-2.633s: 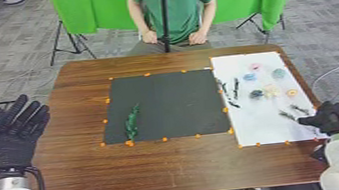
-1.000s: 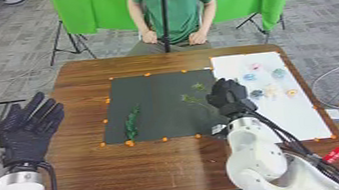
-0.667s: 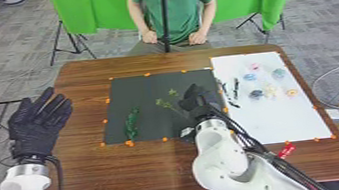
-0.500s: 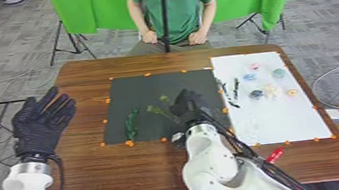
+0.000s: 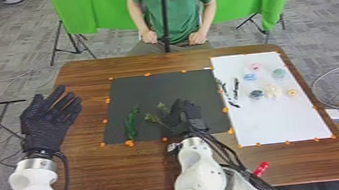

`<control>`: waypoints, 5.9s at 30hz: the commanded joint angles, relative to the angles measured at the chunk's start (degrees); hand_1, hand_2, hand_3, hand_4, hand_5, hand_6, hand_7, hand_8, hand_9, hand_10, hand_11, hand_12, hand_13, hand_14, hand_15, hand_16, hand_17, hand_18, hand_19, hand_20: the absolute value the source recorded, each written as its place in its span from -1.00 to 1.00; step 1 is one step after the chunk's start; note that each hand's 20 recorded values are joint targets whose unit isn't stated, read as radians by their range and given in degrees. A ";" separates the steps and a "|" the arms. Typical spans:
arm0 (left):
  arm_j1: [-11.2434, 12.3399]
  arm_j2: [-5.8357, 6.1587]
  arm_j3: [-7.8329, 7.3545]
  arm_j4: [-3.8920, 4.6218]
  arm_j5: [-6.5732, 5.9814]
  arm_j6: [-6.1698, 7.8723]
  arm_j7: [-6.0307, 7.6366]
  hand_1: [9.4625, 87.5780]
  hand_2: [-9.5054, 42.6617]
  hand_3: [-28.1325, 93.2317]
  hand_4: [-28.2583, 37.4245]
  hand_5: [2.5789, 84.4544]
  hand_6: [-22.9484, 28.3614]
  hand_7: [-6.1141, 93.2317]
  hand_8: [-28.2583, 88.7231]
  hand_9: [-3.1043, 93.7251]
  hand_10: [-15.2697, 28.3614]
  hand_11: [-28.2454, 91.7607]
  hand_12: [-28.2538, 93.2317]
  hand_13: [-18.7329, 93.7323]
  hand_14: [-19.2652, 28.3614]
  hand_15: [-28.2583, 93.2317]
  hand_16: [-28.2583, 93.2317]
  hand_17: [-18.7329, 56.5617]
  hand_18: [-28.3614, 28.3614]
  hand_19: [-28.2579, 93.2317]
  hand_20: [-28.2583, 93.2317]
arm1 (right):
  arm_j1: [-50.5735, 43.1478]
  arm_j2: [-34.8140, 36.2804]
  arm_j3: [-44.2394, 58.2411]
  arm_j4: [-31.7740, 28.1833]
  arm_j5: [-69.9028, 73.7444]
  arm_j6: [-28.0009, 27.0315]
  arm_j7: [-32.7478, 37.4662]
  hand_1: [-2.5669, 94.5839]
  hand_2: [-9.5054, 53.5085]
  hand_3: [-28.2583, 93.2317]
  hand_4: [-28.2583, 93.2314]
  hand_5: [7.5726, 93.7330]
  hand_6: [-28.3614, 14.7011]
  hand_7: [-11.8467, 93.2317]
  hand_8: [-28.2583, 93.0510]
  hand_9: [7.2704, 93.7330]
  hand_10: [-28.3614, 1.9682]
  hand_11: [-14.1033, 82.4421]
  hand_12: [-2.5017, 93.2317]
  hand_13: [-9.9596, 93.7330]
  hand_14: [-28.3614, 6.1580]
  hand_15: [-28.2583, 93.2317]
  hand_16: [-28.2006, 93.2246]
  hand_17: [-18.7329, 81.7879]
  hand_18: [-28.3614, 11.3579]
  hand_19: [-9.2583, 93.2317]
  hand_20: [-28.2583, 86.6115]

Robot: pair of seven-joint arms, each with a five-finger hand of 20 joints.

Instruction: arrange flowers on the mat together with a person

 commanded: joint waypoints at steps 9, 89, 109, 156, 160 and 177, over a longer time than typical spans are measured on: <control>0.72 -0.03 0.50 0.76 -0.36 -0.31 0.12 -0.61 -0.04 0.70 -1.00 0.18 0.22 -0.57 -0.68 0.06 0.46 -0.14 -0.32 -0.05 0.56 0.19 -0.62 -0.65 0.60 0.13 -0.23 | -0.29 0.21 -0.27 -1.49 2.89 -0.62 -1.57 0.05 -0.92 0.63 -0.92 0.56 0.10 -0.34 -0.42 0.43 -0.16 0.18 -0.03 0.24 -0.48 0.66 0.06 -0.17 -0.95 0.77 -0.28; 9.45 -3.03 -7.83 -2.36 -2.25 -0.26 5.73 -0.61 -0.03 0.70 -1.00 0.17 0.24 -0.57 -0.68 0.05 0.46 -0.13 -0.32 -0.05 0.55 0.18 -0.63 -0.63 0.58 0.13 -0.24 | -23.19 27.32 47.60 -15.98 83.60 12.45 -51.01 -0.53 -0.33 0.74 -0.87 0.12 0.04 -0.32 -0.74 0.05 -0.43 -0.34 -0.52 -0.10 -0.38 0.19 -0.27 -0.38 -0.58 0.36 -0.34; 11.19 -4.15 -9.67 -3.10 -4.54 0.52 7.60 -0.64 -0.06 0.70 -1.00 0.20 0.27 -0.64 -0.67 0.09 0.47 -0.16 -0.35 -0.03 0.47 0.02 -0.67 -0.59 0.53 0.09 -0.28 | -33.97 21.68 66.28 -11.90 98.15 -16.20 -58.44 -0.60 -0.33 0.70 -0.86 -0.19 0.15 -0.55 -0.66 -0.25 -0.16 -0.62 -0.57 -0.25 -0.20 -0.40 -0.14 -0.48 -0.43 -0.13 -0.32; 9.54 -4.92 -8.85 -3.16 -0.52 3.39 0.81 -0.63 -0.04 0.70 -1.00 0.00 0.24 -0.64 -0.67 -0.24 0.37 -0.21 -0.43 -0.25 0.33 -0.07 -0.70 -0.62 0.42 0.07 -0.38 | -37.35 16.94 67.00 -15.50 96.92 -23.50 -58.75 -0.55 -0.55 0.70 -0.86 -0.18 0.19 -0.54 -0.67 -0.29 -0.04 -0.63 -0.62 -0.26 -0.15 -0.44 -0.12 -0.42 -0.19 -0.37 -0.30; 9.84 -4.68 -8.64 -2.97 -1.04 2.62 1.60 -0.63 -0.04 0.70 -1.00 0.02 0.25 -0.64 -0.67 -0.24 0.38 -0.22 -0.43 -0.25 0.34 -0.07 -0.70 -0.63 0.43 0.07 -0.38 | -37.41 16.93 66.85 -15.57 97.19 -23.36 -58.62 -0.55 -0.55 0.70 -0.86 -0.18 0.19 -0.54 -0.67 -0.29 -0.04 -0.63 -0.62 -0.26 -0.16 -0.44 -0.12 -0.43 -0.21 -0.36 -0.30; 10.47 -4.48 -8.32 -2.79 -2.37 0.72 5.04 -0.63 -0.06 0.71 -1.00 0.02 0.24 -0.63 -0.67 -0.22 0.37 -0.22 -0.42 -0.23 0.38 -0.06 -0.68 -0.65 0.48 0.08 -0.36 | -37.07 17.05 66.77 -15.63 96.65 -22.96 -58.52 -0.55 -0.54 0.70 -0.86 -0.17 0.20 -0.54 -0.67 -0.29 -0.03 -0.63 -0.61 -0.26 -0.17 -0.44 -0.11 -0.44 -0.25 -0.32 -0.31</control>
